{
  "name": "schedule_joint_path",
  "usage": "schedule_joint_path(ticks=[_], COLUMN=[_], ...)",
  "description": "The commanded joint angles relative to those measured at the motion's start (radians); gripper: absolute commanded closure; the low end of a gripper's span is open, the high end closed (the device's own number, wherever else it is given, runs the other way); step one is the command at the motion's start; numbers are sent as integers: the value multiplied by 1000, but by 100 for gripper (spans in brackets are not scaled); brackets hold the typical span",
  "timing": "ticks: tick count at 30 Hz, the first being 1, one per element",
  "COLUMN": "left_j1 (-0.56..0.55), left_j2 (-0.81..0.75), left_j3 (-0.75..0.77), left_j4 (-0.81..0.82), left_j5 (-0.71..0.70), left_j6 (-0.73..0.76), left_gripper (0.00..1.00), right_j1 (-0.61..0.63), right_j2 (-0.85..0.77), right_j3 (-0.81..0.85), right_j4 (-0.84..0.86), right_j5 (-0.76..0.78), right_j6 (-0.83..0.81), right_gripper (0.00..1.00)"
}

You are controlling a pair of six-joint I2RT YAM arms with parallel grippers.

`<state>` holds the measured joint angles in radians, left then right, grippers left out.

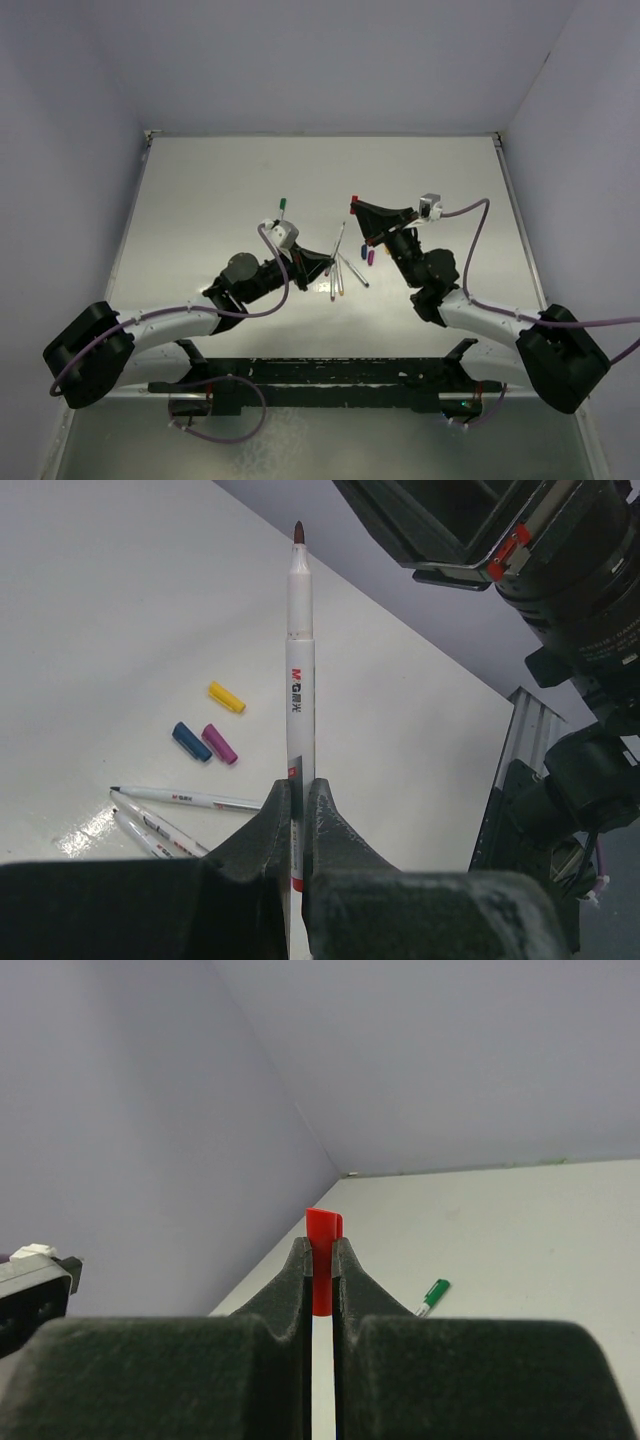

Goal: Insert the pens into the pen caps

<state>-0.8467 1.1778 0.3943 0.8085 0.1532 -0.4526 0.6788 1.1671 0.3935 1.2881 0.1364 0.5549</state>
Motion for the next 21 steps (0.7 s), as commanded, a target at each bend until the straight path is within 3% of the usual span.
schedule_joint_path(ticks=[1, 21], left_j1=[3, 3], left_j2=[-7, 2], left_j3=[-3, -20], left_j4=[102, 135], left_j5=[9, -21], left_j6=[5, -11], left_gripper=[100, 100], right_j1=[1, 2], right_j2=[28, 88], right_j3=[22, 33], right_j4=[132, 225], right_j5=[-26, -81], right_j6=[56, 133], right_gripper=[100, 100])
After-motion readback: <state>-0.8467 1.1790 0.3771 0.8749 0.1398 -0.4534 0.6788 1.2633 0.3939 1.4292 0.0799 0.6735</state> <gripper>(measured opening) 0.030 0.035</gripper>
